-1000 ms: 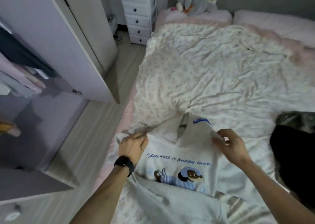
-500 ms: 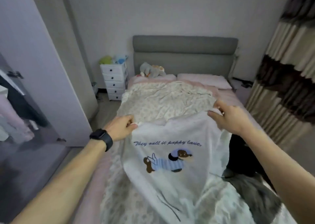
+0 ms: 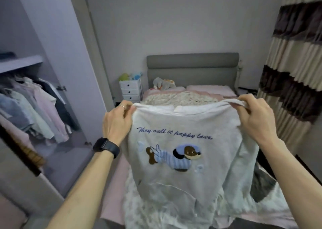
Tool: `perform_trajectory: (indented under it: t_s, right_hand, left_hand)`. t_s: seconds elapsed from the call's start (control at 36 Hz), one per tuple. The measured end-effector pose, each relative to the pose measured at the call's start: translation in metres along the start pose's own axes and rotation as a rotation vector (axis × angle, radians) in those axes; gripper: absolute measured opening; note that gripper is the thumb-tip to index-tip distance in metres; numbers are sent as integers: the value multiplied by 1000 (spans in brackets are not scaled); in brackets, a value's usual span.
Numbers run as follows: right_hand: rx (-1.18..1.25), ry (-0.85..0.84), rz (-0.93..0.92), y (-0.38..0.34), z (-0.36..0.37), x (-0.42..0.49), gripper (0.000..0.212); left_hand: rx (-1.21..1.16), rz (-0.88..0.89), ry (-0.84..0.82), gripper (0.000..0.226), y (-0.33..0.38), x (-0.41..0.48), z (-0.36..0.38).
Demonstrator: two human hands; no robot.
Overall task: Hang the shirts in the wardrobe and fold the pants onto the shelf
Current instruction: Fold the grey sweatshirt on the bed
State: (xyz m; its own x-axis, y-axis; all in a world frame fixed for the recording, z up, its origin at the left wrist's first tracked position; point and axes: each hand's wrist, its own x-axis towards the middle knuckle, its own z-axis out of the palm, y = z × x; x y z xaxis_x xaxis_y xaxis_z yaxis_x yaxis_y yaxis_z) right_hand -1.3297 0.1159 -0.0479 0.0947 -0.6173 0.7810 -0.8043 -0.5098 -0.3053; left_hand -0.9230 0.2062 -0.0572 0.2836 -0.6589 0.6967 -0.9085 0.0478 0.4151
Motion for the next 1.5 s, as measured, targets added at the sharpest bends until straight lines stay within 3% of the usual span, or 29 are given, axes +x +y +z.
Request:
perform_trajectory:
  t_s: [0.25,0.33,0.44,0.56,0.75,0.86,0.92,1.03,1.25,1.36,1.5]
  right_hand:
    - [39,-130,-7,1,1,-12,13]
    - [-21,-175,-4,16,14,-7,24]
    - [-95,-237,9,35,51,0,30]
    - [-146,-249,12,55,106,23,28]
    - [-205,-214,-27,118,252,79,26]
    - [-287,-446,225,161,355,87,27]
    - [-363,-610,386,178,402,69,36]
    - [-365,-934,612,191,465,-9,57]
    - [-356,-1370,1076,176,471,-202,96]
    - [-390,-1505,1129,181,458,-251,114]
    - [-440,-1566,984,174,444,-302,119]
  left_hand:
    - [188,92,-83,25,-23,-17,-27]
    - [256,112,-131,31,-31,-11,-7]
    - [337,102,-273,36,-46,3,38]
    - [333,117,-291,35,-76,32,94]
    - [280,110,-354,26,-146,106,252]
    - [281,54,-439,21,-180,133,360]
    - [266,-57,-544,33,-193,129,415]
    - [272,-151,-924,51,-203,68,499]
    - [178,-240,-1528,61,-201,-120,525]
    - [202,-150,-1585,63,-190,-162,529]
    - [293,-148,-1557,63,-171,-191,533]
